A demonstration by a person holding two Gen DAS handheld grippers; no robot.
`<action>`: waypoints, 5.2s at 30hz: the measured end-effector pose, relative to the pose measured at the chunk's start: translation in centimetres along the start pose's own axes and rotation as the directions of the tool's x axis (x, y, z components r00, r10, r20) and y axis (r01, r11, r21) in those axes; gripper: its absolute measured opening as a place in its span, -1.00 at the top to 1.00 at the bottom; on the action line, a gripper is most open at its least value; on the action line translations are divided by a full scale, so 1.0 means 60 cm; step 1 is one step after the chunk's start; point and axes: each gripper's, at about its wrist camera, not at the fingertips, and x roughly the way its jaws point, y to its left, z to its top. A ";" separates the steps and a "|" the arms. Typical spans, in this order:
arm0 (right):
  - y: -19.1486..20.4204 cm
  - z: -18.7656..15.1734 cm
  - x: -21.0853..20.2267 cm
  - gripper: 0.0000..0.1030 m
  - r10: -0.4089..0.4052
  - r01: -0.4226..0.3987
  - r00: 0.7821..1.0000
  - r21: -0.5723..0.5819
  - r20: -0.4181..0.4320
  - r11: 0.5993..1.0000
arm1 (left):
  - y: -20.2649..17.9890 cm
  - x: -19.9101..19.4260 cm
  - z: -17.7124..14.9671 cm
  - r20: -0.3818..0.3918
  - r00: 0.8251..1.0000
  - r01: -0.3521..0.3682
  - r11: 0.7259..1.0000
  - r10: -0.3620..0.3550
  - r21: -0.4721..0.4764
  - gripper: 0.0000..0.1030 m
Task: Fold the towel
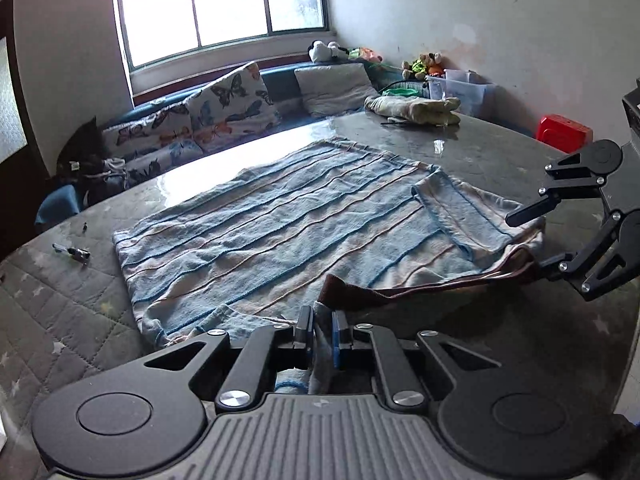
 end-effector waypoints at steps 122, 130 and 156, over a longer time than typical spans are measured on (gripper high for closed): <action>-0.236 0.194 0.287 0.32 0.000 -0.012 1.000 0.408 0.028 0.913 | 0.154 0.235 0.128 -0.150 0.975 -0.175 0.981 0.162 -0.081 0.78; -0.233 0.184 0.305 0.31 -0.018 0.011 1.000 0.453 0.010 0.891 | 0.172 0.253 0.123 -0.167 0.952 -0.274 0.957 0.257 -0.091 0.72; -0.065 0.196 0.239 0.31 0.180 -0.187 0.982 0.171 0.056 0.967 | 0.185 0.247 0.119 -0.176 0.953 -0.272 0.952 0.246 -0.143 0.51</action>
